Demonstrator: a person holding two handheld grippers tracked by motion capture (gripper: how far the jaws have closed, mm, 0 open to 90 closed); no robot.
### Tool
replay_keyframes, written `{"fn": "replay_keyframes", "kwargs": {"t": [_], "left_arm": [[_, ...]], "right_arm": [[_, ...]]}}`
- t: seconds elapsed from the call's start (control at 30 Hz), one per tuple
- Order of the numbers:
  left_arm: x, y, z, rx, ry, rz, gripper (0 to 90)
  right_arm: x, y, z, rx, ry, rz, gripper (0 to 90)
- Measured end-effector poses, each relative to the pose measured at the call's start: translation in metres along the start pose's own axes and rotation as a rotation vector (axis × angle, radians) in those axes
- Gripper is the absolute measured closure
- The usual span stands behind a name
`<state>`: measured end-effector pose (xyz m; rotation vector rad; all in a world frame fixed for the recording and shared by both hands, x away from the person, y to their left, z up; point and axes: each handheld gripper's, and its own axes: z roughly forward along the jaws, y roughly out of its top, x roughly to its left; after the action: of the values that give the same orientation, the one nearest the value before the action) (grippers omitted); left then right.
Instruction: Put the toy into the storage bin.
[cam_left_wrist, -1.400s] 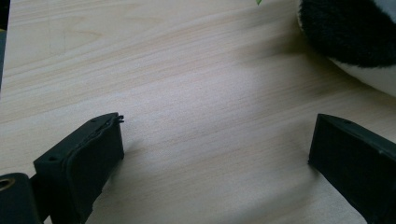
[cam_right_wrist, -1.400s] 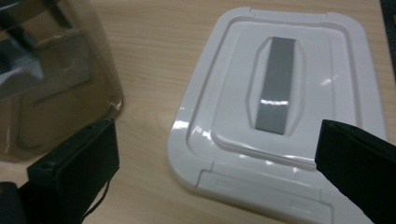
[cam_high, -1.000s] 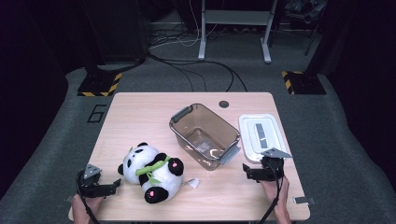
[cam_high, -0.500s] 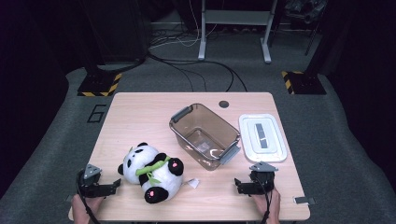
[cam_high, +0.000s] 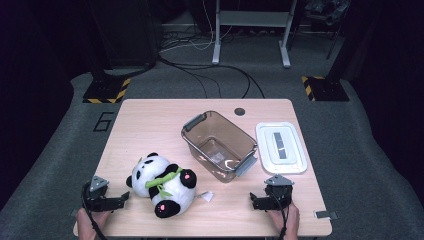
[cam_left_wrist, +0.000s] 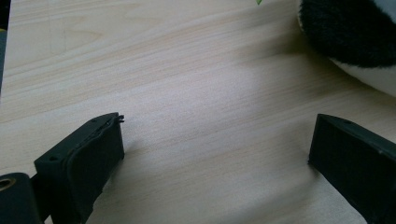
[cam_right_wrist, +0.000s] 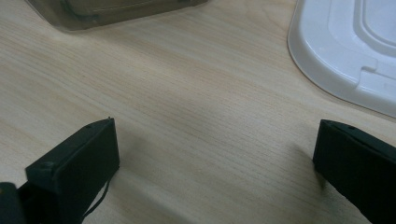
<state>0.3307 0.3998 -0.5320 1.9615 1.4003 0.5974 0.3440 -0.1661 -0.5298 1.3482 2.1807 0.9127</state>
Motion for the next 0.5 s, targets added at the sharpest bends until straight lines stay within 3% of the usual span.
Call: {"fn": "replay_keyframes", "kwargs": {"t": [0.27, 0.43, 0.5], "left_arm": [[0.003, 0.003, -0.004, 0.009, -0.002, -0.01, 2.0], [0.005, 0.016, -0.025, -0.038, -0.002, -0.013, 1.3], [0.005, 0.029, -0.042, -0.071, -0.021, -0.01, 0.9]], "right_arm": [[0.0, 0.0, 0.0, 0.002, 0.007, 0.004, 0.0], [-0.001, 0.0, 0.0, 0.001, 0.011, 0.001, 0.0], [-0.001, 0.0, 0.0, 0.001, 0.012, 0.001, 0.0]]}}
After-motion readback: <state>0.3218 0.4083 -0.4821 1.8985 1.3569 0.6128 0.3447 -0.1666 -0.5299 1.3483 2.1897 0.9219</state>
